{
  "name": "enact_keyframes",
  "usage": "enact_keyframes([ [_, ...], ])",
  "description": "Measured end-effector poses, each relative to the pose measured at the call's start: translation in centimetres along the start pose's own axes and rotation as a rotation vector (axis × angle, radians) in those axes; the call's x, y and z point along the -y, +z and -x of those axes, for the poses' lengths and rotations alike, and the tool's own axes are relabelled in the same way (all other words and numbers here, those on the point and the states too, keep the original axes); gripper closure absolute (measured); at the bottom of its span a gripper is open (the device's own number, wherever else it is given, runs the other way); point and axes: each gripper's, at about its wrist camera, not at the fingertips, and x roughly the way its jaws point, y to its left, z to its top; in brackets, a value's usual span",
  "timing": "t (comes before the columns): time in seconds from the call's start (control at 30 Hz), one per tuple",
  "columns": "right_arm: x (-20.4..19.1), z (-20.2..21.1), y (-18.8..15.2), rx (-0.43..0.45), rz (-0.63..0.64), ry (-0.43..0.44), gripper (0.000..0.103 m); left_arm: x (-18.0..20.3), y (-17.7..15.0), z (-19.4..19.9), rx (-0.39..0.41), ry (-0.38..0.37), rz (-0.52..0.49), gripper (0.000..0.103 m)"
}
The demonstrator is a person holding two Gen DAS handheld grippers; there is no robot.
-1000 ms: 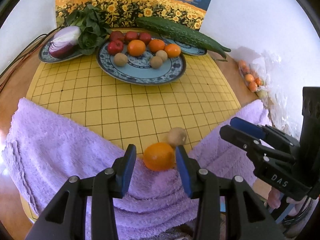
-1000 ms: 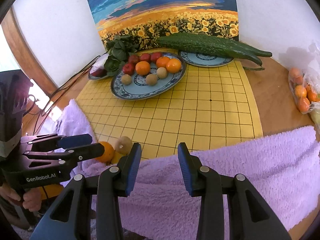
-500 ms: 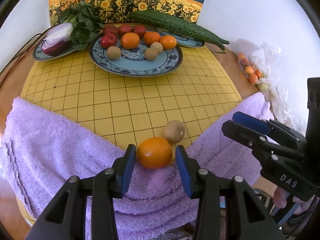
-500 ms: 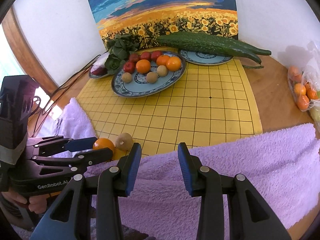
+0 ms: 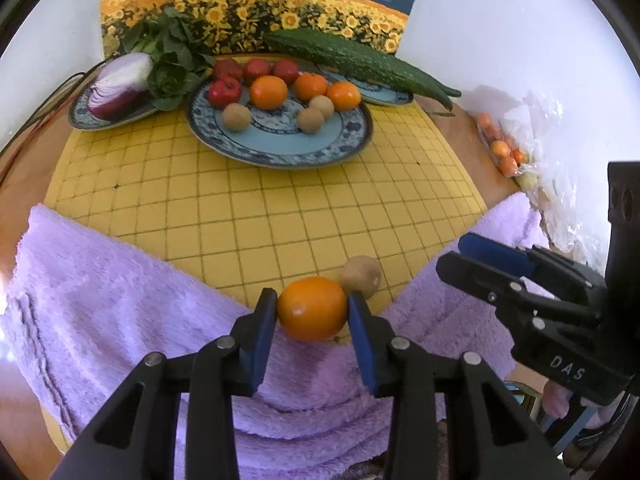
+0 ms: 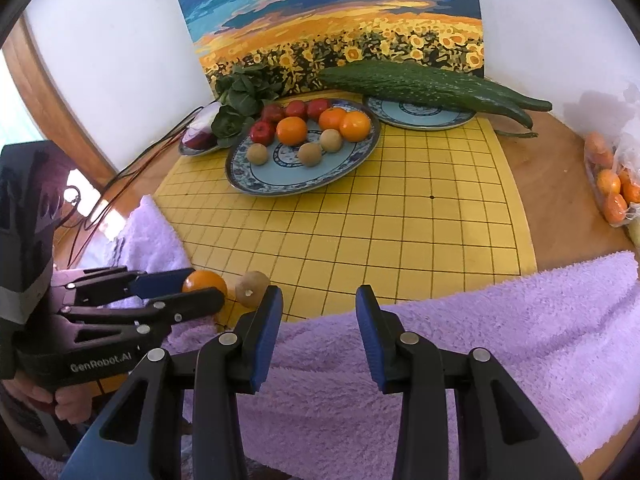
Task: Organize fruits
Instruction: 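Grasp the orange with the left tool while the right tool grasps the last kiwi, then carry the orange and kiwi onto the large blue-and-white plate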
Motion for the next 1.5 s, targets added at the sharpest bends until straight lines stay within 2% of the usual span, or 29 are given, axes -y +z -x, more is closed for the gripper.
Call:
enact_keyframes([
  [0.37, -1.7, -1.4, 0.6, -0.023, 0.035, 0.032, 0.064, -2.8, 1.1, 0.9, 0.028, 0.038, 0.057, 0.065],
  [0.73, -4.1, -3.5, 0.5, -0.078, 0.092, 0.085, 0.064, -4.4, 1.5, 1.4, 0.041, 0.042, 0.084, 0.065],
  [0.97, -4.4, -5.1, 0.3, -0.126, 0.096, 0.068, 0.064, -5.0, 2.2, 1.3, 0.038, 0.035, 0.085, 0.065],
  [1.0, -4.4, -5.2, 0.3, -0.127, 0.096, 0.067, 0.065, -5.1, 2.4, 1.3, 0.039, 0.032, 0.085, 0.065],
  [1.07, -4.5, -5.4, 0.3, -0.128, 0.104, 0.064, 0.075, -5.4, 2.8, 1.2, 0.041, 0.025, 0.084, 0.065],
  [1.5, -3.9, -5.3, 1.9, -0.083, 0.053, 0.028, 0.076, -6.2, 5.8, 0.3, 0.059, -0.021, 0.020, 0.065],
])
